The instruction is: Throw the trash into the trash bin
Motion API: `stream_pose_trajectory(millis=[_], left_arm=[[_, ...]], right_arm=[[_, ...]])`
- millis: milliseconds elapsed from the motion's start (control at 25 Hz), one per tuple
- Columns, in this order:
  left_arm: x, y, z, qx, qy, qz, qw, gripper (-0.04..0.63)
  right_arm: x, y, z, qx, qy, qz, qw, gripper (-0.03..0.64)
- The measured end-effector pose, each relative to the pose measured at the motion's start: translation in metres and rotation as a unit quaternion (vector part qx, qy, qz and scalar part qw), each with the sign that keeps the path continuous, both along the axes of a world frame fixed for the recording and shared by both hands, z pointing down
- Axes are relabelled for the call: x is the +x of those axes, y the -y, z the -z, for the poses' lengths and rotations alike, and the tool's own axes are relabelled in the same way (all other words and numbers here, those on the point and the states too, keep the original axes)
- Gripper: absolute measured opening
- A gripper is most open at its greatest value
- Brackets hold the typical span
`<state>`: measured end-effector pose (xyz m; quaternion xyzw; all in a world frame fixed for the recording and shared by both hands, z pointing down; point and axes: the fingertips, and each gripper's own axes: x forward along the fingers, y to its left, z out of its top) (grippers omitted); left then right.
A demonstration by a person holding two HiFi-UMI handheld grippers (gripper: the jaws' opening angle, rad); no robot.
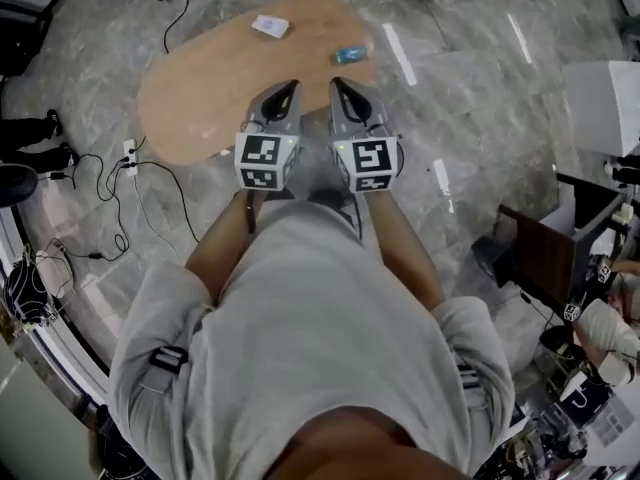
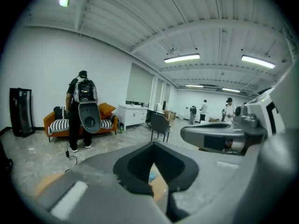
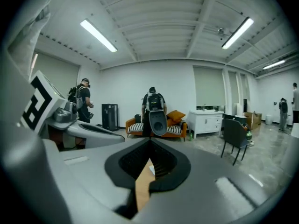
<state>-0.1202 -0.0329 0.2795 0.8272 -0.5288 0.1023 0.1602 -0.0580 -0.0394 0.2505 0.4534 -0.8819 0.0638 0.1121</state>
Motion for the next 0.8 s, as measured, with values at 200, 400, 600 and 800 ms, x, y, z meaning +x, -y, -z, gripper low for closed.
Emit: stream_pose_trajectory(millis=[200, 400, 600, 800], left_arm=[[-0.122, 0.016, -0.026, -0.018, -0.021, 0.047, 0.9985, 0.018], [-0.217, 0.038, -0.028, -0.021, -0.021, 0.054, 0.9981, 0.018], [-0.26, 0.066, -0.042, -0.03, -0.038, 0.05, 0.9976, 0.018], [-0.256, 0.095, -0.07, -0.037, -0.008, 0.027, 0.9989, 0.018]], right_arm=[[-0.132, 0.021, -0.017, -0.018, -0.029, 0.068, 0.997, 0.008], [-0.219, 0.042, -0.029, -0.024, -0.067, 0.092, 0.993, 0.008], [-0.253, 0.06, -0.038, -0.041, -0.087, 0.088, 0.991, 0.008], [-0.261, 0.08, -0.059, -0.062, -0.103, 0.08, 0.99, 0.008]])
